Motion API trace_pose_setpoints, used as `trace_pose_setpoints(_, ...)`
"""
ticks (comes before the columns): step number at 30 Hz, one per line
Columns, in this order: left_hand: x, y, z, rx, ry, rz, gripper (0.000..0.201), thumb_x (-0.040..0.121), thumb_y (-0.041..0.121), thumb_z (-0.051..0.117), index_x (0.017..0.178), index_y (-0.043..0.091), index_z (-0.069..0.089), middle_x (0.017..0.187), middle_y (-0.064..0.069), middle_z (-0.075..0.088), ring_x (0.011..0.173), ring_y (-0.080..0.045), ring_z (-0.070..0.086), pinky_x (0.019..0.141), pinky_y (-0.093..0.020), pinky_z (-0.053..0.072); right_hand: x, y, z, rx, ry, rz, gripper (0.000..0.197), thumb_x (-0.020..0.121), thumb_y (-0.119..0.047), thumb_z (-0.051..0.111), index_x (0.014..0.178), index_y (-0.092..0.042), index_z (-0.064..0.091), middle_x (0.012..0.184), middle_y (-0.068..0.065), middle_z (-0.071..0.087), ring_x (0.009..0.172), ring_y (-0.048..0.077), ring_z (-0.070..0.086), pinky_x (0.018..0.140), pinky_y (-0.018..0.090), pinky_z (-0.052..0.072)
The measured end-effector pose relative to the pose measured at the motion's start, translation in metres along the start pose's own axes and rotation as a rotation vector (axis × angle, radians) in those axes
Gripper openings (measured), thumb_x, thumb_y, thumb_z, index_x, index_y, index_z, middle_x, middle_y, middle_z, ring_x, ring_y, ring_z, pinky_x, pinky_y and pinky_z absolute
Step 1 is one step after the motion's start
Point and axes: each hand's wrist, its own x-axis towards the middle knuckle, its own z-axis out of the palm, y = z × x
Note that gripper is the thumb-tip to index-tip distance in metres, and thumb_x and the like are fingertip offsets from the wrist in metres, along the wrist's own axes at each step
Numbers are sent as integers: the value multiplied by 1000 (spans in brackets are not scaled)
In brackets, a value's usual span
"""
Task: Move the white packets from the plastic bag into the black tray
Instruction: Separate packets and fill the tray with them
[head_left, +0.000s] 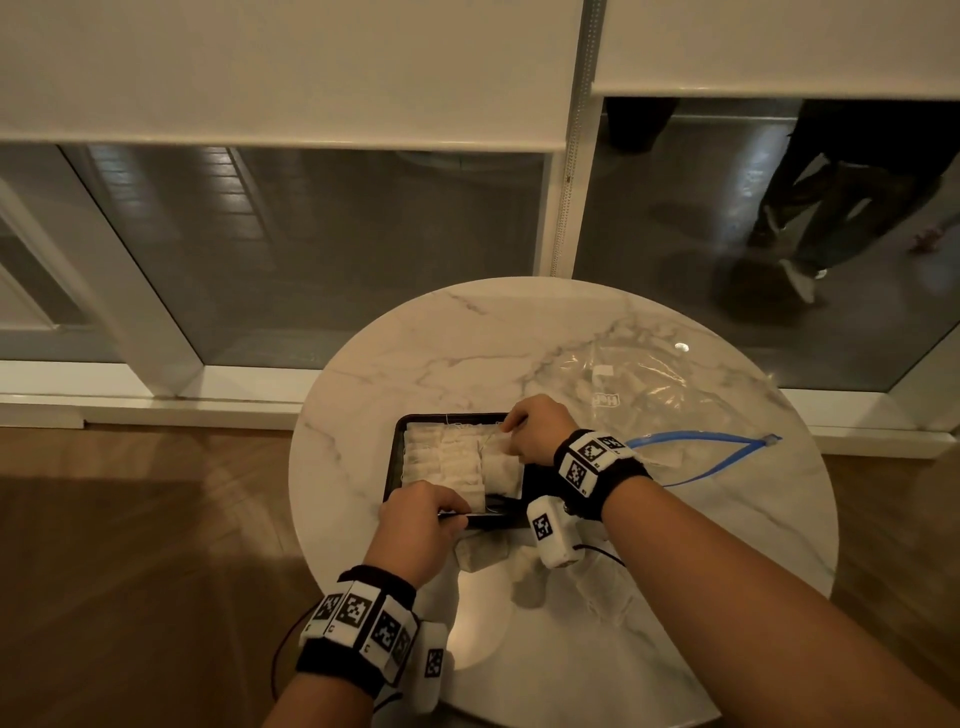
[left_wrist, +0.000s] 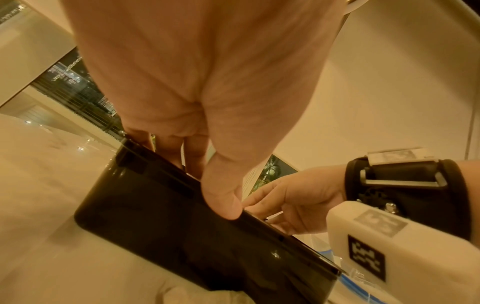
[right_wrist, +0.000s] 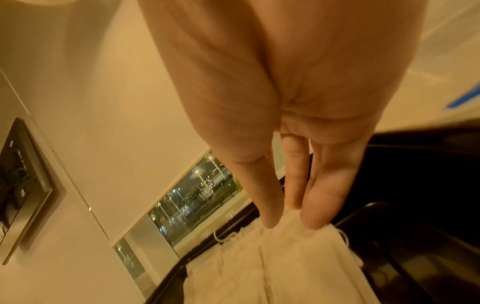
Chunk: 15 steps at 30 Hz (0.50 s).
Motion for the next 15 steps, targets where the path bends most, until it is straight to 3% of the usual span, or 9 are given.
trace_pose_setpoints(3,0,0,0,-4,-2,4,15,89,23,74,101,31,80,99,13,75,95,-4,65,96,-29,51,-1,1,-9,7,21,40,21,77,-8,83,96,-11,74,95,10,71,79,22,73,71,34,63)
trace_pose_setpoints(8,1,0,1,5,-4,3,15,90,23,74,101,32,80,100,13,74,96,-5,65,97,-29,50,-12,-8,-8,-259,-53,155,37,75,-23,86,100,-6,64,95,7,65,86,22,65,54,25,50)
trace_pose_setpoints(12,2,2,3,-6,-9,-16,17,91,19,73,99,32,80,101,11,73,100,-9,65,98,-31,50,-8,-11,3,-329,-118,186,53,76,-30,87,116,-3,65,112,10,71,103,24,69,86,33,59)
trace_pose_setpoints(15,2,2,4,1,0,-12,18,90,17,72,98,32,80,103,10,73,101,-9,64,97,-32,50,-1,-14,9,-328,-152,220,59,74,-34,88,119,-3,67,110,9,74,100,22,72,90,36,59)
